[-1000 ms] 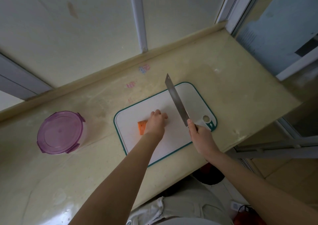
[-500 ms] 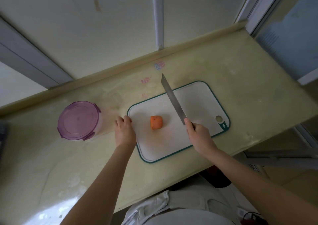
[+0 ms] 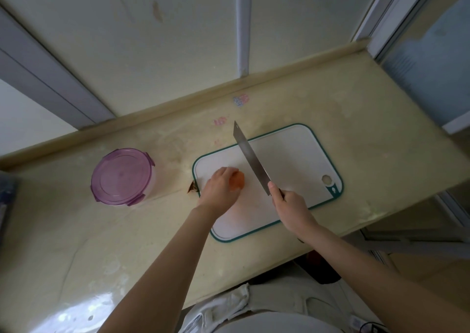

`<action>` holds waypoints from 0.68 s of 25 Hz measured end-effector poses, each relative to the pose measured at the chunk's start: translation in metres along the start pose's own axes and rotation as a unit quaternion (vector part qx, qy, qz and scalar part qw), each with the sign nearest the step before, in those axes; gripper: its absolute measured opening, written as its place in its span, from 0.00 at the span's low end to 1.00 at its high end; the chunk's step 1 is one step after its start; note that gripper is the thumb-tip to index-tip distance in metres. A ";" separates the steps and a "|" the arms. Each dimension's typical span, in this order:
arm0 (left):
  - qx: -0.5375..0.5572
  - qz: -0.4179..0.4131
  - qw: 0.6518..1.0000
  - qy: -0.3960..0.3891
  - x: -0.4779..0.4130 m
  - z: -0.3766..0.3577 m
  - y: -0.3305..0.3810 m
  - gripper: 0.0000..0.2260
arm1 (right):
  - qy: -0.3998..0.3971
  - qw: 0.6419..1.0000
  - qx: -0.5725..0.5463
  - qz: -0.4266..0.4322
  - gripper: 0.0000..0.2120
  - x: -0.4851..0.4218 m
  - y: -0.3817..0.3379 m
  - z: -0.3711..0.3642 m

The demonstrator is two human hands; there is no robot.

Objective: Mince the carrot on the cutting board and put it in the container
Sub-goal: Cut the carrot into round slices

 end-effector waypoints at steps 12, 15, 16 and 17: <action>0.092 0.080 0.986 0.111 0.019 0.003 -0.016 0.15 | -0.059 0.996 0.072 0.011 0.29 0.025 -0.019 -0.007; 0.093 0.091 0.985 0.112 0.017 0.002 -0.016 0.16 | -0.059 0.995 0.079 0.009 0.29 0.030 -0.022 -0.005; 0.091 0.093 0.985 0.111 0.017 0.002 -0.017 0.16 | -0.057 0.995 0.083 0.010 0.29 0.032 -0.023 -0.004; 0.088 0.093 0.985 0.111 0.016 0.001 -0.018 0.16 | -0.056 0.995 0.085 0.011 0.28 0.033 -0.023 -0.003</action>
Point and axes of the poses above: each hand's wrist, its own x-axis away from the middle knuckle, its own z-axis out of the back of the hand, y = z × x, the point moved 9 cm from there along -x, towards the middle knuckle, and after that the axes turned 6 degrees about -z, right-handed, at the moved point
